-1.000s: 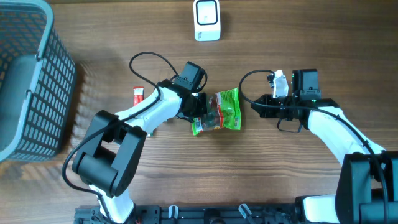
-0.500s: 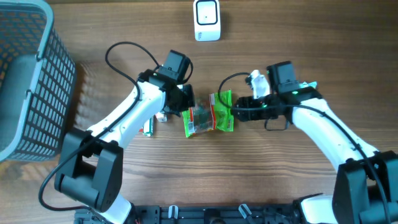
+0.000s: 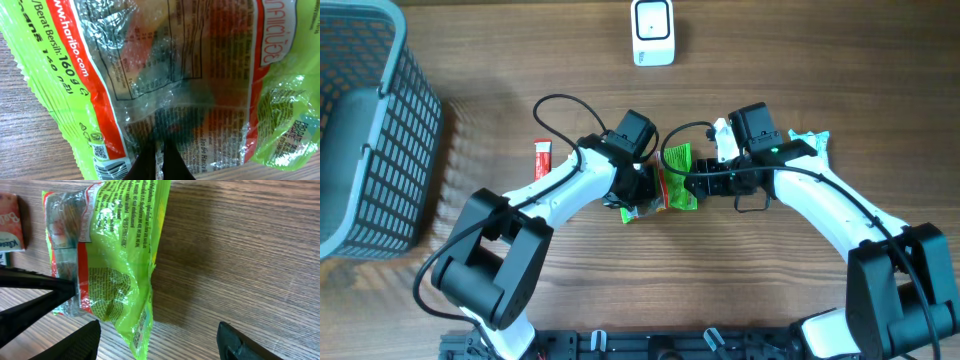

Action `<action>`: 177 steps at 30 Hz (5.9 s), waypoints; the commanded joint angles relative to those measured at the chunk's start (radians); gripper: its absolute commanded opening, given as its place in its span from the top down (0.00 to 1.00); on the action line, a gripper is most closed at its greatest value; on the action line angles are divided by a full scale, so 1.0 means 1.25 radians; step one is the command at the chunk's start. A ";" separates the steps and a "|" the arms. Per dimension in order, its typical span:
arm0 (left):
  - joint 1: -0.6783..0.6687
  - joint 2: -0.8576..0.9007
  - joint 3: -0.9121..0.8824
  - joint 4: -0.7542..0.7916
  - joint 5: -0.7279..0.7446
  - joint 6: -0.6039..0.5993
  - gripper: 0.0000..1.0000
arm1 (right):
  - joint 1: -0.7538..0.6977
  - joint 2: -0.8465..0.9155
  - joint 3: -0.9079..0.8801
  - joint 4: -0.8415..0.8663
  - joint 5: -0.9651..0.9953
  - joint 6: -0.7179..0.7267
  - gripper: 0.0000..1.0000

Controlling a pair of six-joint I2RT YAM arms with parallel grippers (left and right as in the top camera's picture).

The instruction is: Scan the item barcode

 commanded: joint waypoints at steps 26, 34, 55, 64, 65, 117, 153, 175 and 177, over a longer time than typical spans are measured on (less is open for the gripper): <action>0.123 0.055 0.004 0.031 -0.051 -0.005 0.91 | 0.082 0.077 0.011 0.103 -0.062 0.134 0.25; 0.121 0.078 0.003 0.041 -0.051 -0.005 0.91 | 0.096 0.109 0.011 0.135 -0.068 0.179 0.25; 0.121 0.078 0.003 0.042 -0.051 -0.005 0.90 | 0.138 0.147 -0.031 0.299 -0.140 0.255 0.46; 0.121 0.078 0.004 0.041 -0.051 -0.004 0.90 | 0.135 0.159 -0.028 0.360 -0.135 0.226 0.30; 0.121 0.078 0.004 0.041 -0.051 -0.004 0.90 | 0.133 0.145 -0.028 0.355 -0.119 0.219 0.30; 0.128 0.109 -0.007 0.099 -0.027 0.068 0.96 | 0.099 0.069 -0.025 0.175 -0.071 0.264 0.28; 0.283 -0.297 -0.005 0.070 -0.084 0.072 0.96 | -0.084 -0.035 -0.111 0.310 -0.526 -0.194 0.96; 0.499 -0.357 -0.005 0.085 -0.072 0.309 0.00 | -0.090 -0.274 -0.037 0.038 -0.480 -0.327 0.96; 0.499 -0.357 -0.005 0.075 -0.072 0.309 0.00 | -0.090 -0.274 -0.032 0.030 -0.480 -0.329 0.96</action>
